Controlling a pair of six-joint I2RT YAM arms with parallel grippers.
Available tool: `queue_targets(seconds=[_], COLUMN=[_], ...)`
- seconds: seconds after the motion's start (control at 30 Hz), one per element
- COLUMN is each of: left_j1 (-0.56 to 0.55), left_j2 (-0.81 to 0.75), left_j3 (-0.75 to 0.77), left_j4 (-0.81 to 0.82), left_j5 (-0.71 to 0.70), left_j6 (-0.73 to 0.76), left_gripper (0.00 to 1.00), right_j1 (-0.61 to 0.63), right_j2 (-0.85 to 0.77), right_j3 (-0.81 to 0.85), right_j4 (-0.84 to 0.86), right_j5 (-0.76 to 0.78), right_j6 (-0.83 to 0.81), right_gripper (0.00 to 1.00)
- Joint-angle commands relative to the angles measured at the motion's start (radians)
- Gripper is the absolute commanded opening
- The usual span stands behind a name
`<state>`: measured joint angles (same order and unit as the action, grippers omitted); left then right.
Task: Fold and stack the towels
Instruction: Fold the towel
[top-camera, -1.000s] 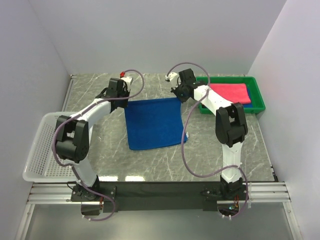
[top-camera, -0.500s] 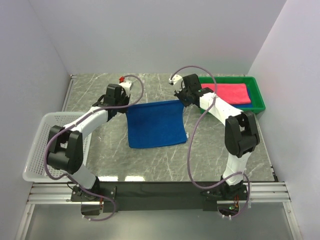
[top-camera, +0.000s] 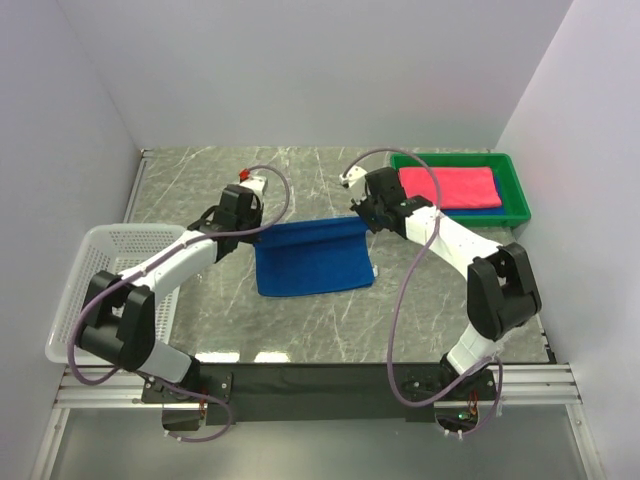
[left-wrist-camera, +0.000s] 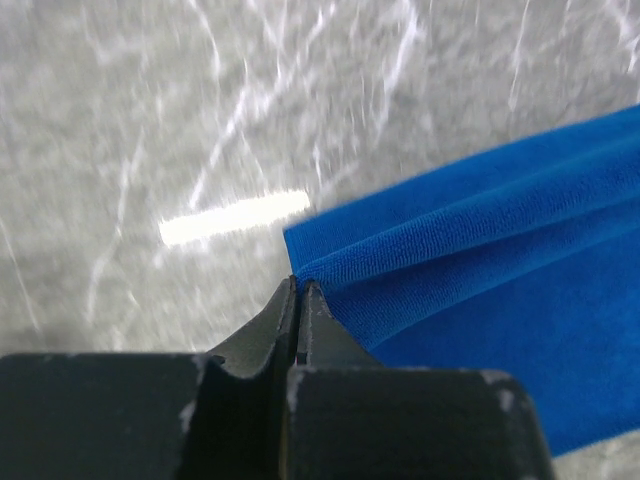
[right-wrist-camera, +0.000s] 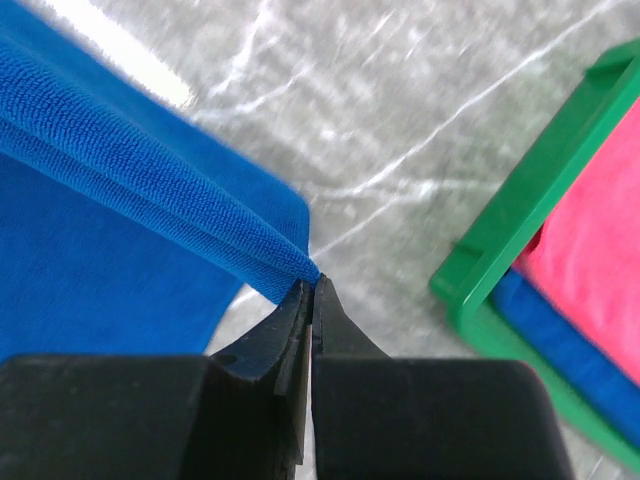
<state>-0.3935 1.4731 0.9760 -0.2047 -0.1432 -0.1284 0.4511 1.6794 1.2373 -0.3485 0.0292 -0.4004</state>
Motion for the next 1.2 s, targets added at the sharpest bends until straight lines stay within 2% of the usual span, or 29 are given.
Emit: queue_targets(seconds=[0.0,0.13,0.3,0.6,0.97,1.17], left_j1=[-0.019,-0.028,-0.041,-0.122,-0.13,-0.139], left_j2=[-0.072,-0.105,-0.115,-0.123,-0.217,-0.211], left_j3=[-0.029,-0.051,-0.082,-0.106,-0.115,-0.174], left_j4=[-0.053,-0.097,-0.145,-0.217,-0.291,-0.268], left_j5=[-0.099,-0.133,-0.141,-0.182,-0.185,-0.164], left_j6=[-0.069,-0.138,-0.195,-0.304,-0.385,-0.43], left_gripper=[0.01,0.01,0.01,0.01,0.01,0.01], right_j1=[0.02,0.061,0.09,0.126,0.139,0.152], right_j2=[-0.078,-0.107,-0.148,-0.173,-0.231,-0.169], right_j3=[-0.05,-0.104,-0.165,-0.205,-0.205,-0.243], right_j4=[-0.004,-0.032,-0.04,-0.055,-0.093,-0.098], right_j5=[0.064,0.129,0.138,0.216,0.199,0.181], right_j6=[0.038,0.049,0.08,0.109,0.127,0.144], right_gripper=[0.0,0.0,0.0,0.0,0.0,0.0])
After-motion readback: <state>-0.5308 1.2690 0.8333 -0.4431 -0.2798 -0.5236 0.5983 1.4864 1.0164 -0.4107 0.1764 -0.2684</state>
